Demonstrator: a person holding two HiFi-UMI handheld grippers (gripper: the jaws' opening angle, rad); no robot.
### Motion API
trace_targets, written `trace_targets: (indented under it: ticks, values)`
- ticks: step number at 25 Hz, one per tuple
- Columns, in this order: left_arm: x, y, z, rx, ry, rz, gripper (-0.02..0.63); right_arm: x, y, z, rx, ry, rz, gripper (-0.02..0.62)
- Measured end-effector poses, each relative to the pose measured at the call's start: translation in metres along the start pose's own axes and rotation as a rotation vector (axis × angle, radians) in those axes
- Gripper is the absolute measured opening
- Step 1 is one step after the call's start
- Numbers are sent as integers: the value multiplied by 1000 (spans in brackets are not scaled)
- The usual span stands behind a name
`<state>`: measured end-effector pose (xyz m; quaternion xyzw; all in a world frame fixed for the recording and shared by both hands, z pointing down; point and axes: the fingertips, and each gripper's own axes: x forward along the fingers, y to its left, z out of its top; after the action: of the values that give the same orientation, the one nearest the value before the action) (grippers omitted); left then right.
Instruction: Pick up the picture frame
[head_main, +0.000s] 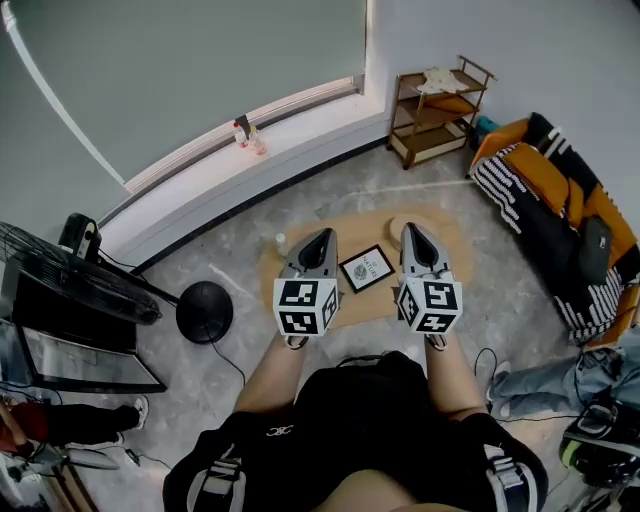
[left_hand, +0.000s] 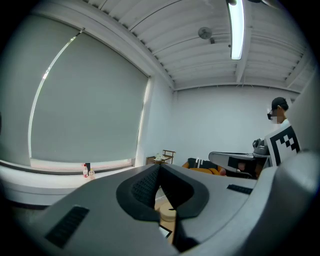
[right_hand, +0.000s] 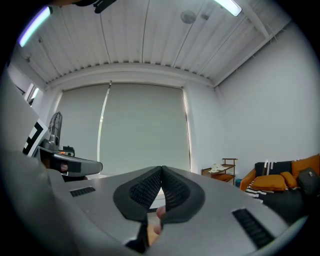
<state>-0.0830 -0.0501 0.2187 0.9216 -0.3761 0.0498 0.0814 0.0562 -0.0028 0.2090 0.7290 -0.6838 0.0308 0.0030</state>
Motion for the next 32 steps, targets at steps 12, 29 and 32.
trace_targets:
  ticks: [12, 29, 32]
  values:
    - [35, 47, -16, -43, 22, 92, 15, 63, -13, -22, -14, 41, 54, 17]
    - [162, 52, -67, -200, 152, 124, 199, 156, -96, -98, -15, 212, 184, 151]
    - [182, 57, -101, -219, 242, 151, 235, 173, -116, -131, 7, 283, 203, 160]
